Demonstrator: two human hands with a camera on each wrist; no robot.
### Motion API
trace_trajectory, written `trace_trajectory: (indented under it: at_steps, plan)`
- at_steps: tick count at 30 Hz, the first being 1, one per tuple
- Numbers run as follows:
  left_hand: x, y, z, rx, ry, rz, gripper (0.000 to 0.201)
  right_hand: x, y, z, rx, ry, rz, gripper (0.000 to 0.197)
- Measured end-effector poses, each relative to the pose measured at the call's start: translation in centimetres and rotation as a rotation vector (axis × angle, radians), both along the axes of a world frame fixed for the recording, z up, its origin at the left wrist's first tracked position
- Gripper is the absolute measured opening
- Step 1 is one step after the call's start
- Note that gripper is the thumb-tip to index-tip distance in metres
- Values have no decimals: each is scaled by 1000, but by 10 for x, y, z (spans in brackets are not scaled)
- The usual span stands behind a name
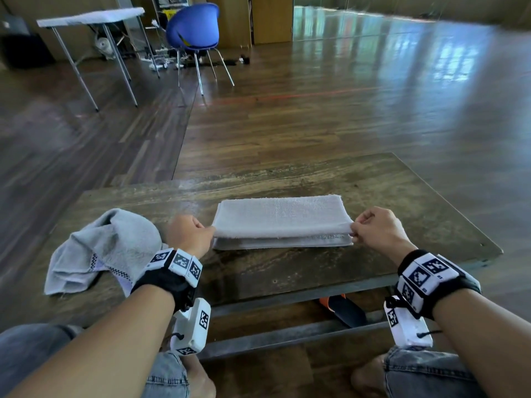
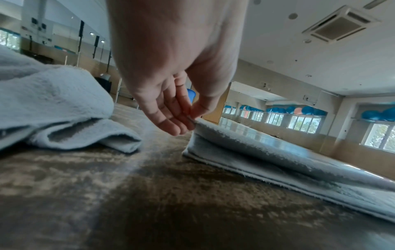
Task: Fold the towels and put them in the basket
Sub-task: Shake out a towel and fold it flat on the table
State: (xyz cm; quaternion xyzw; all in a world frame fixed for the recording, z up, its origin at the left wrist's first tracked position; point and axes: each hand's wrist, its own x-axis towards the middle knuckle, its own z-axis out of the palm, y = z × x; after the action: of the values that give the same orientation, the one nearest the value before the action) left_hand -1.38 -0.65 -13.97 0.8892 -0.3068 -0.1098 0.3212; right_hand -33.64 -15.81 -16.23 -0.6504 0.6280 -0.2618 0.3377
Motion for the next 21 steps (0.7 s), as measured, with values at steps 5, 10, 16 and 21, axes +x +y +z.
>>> trace_trajectory:
  at_steps: [5,10,16,21]
  plan:
    - [1,-3,-12,5,33,30,10,3,3,-6,9,109,18,12]
    - [3,-3,-16,65,61,0,15,3,4,-5,-17,157,25,12]
    - [3,0,-15,93,-27,-83,18,7,12,-1,-39,362,29,16]
    - [-15,-7,-19,-21,-319,-555,27,32,31,-4,-462,429,358,32]
